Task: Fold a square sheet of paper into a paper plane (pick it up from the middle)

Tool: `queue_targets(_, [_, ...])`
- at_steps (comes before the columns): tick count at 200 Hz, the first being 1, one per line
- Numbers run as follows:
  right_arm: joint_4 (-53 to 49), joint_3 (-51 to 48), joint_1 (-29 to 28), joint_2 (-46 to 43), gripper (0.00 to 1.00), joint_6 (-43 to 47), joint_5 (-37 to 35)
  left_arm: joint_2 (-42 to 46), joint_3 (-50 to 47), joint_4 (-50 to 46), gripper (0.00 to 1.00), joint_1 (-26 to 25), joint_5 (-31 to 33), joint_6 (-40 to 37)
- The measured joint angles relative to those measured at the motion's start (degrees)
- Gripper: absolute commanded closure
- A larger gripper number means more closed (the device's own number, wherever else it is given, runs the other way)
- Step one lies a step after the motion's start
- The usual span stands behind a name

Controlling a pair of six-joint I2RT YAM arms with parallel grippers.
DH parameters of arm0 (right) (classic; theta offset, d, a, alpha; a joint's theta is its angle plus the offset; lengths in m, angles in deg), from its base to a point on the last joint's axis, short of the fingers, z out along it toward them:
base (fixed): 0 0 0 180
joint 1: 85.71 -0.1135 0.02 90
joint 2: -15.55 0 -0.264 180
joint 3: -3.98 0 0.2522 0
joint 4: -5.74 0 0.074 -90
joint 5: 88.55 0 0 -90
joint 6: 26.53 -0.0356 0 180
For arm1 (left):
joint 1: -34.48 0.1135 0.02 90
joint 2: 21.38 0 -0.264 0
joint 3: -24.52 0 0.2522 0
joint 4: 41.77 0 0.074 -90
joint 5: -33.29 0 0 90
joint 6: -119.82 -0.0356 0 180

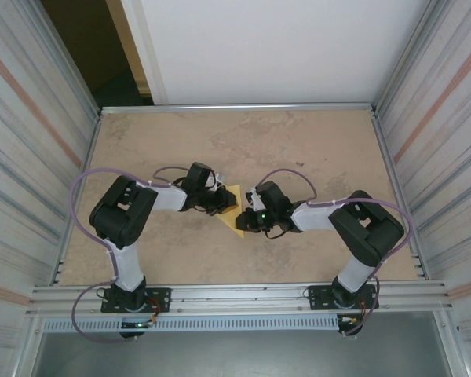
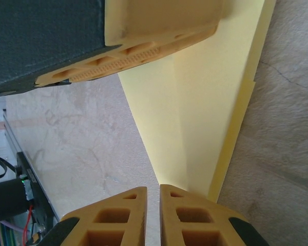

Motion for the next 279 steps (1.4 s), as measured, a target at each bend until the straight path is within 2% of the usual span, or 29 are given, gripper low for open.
queue_targets(89, [1.42, -0.07, 0.46, 1.86, 0.82, -0.63, 1.33, -0.55, 0.33, 0.02, 0.83, 0.0, -0.44, 0.0])
queue_targets(137, [2.45, -2.54, 1.88, -1.88, 0.73, -1.53, 1.38, -0.7, 0.35, 0.02, 0.83, 0.0, -0.63, 0.0])
queue_targets(157, [2.69, -3.67, 3.34, -5.38, 0.74, -1.53, 1.2, -0.7, 0.35, 0.0, 0.83, 0.0, -0.79, -0.02])
queue_targets(186, [3.8, -3.89, 4.2, -5.75, 0.74, -1.62, 1.27, -0.7, 0.35, 0.0, 0.83, 0.0, -0.83, 0.0])
queue_targets(279, [5.57, -2.93, 2.86, 1.18, 0.78, -3.02, 3.91, -0.7, 0.37, 0.02, 0.8, 0.0, -1.36, 0.0])
